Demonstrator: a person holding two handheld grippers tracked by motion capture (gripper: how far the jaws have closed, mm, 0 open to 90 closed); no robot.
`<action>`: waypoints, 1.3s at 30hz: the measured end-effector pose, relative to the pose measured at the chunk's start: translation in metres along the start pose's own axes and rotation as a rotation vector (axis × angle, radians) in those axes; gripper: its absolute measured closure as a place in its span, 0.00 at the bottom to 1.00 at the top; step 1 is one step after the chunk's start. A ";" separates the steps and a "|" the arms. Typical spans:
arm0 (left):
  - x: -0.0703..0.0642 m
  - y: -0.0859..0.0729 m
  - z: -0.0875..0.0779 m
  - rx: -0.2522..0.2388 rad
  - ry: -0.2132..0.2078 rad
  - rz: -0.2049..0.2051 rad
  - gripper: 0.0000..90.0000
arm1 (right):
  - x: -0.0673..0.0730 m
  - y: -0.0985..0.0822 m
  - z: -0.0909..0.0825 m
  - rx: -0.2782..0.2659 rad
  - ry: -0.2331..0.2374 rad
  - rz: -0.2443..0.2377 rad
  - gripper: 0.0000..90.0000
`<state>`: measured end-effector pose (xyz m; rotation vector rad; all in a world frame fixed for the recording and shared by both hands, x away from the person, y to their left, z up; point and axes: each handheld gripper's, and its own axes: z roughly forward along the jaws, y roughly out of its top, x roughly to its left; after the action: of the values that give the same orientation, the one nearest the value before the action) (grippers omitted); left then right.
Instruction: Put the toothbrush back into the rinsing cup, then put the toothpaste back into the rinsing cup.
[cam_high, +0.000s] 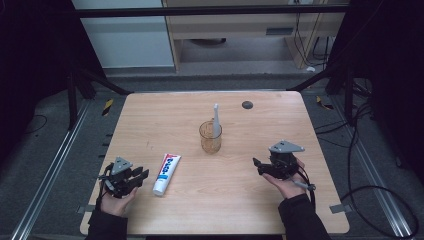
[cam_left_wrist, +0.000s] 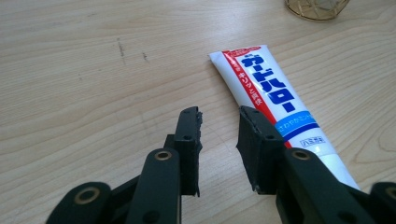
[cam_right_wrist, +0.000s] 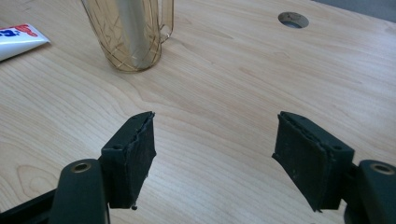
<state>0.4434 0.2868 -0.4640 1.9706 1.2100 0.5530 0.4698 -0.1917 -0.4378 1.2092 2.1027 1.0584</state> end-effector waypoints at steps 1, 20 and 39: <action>-0.001 0.001 0.000 0.000 -0.002 -0.001 0.75 | 0.000 -0.001 -0.001 0.003 -0.006 -0.005 0.32; -0.025 0.034 0.005 0.042 -0.048 0.047 0.42 | -0.014 -0.016 -0.011 0.021 -0.047 0.004 0.31; -0.043 0.060 0.028 0.155 -0.054 0.084 0.36 | -0.021 -0.026 -0.005 0.061 -0.063 0.009 0.30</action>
<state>0.4767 0.2217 -0.4340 2.1607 1.1718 0.4566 0.4635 -0.2200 -0.4550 1.2656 2.0964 0.9543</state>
